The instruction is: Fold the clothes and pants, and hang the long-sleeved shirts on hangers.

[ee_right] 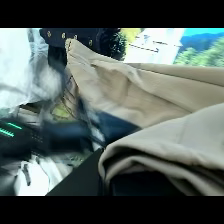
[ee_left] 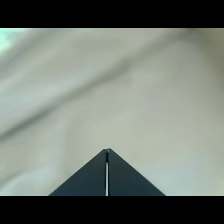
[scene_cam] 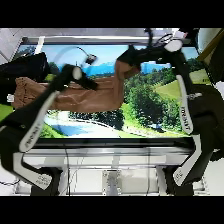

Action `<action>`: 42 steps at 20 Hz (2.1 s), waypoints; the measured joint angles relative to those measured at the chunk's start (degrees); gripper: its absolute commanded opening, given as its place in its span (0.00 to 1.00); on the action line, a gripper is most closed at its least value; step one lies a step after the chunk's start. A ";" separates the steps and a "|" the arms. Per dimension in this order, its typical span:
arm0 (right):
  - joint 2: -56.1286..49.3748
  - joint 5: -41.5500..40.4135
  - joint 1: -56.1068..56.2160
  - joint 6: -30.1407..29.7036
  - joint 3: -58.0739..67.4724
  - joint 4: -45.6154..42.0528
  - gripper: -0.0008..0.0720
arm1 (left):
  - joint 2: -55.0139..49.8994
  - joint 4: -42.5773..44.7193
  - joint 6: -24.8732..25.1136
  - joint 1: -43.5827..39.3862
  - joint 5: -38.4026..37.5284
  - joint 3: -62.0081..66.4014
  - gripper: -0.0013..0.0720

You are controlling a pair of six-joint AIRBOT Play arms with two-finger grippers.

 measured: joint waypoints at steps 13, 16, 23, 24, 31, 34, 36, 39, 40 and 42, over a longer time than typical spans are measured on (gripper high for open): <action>-16.63 -21.53 22.40 -3.13 -2.23 10.14 0.03 | 12.90 3.61 -1.75 20.76 -6.88 -0.02 0.04; -18.23 -21.57 23.32 -7.87 -1.42 17.68 0.59 | 13.09 3.58 -1.79 21.18 -7.04 -0.02 0.04; -16.15 -12.35 19.96 -16.00 0.63 20.98 0.57 | 13.14 2.84 -1.81 21.40 -8.63 -0.02 0.04; -15.39 -9.99 18.03 -15.93 0.70 18.62 0.57 | 13.14 2.80 -1.81 21.40 -8.98 -0.02 0.04; -12.59 2.91 2.71 -2.10 -2.54 -5.62 0.58 | 13.14 2.54 -1.81 21.40 -9.97 -0.02 0.04; -13.42 3.98 0.46 1.09 -4.17 -11.39 0.99 | 13.16 2.49 -1.81 21.40 -10.10 -0.02 0.04; -14.14 3.21 0.09 2.01 -4.63 -13.16 0.97 | 13.16 2.49 -1.81 21.40 -10.14 -0.02 0.04; -15.15 2.08 0.02 3.93 -4.98 -14.71 0.96 | 13.16 2.49 -1.81 21.40 -10.19 -0.02 0.04; -15.47 1.75 0.09 4.81 -4.98 -14.80 0.96 | 13.16 2.49 -1.81 21.40 -10.21 -0.02 0.04; -16.31 1.55 0.52 6.19 -5.11 -15.28 0.93 | 13.16 2.49 -1.84 21.40 -10.21 -0.02 0.04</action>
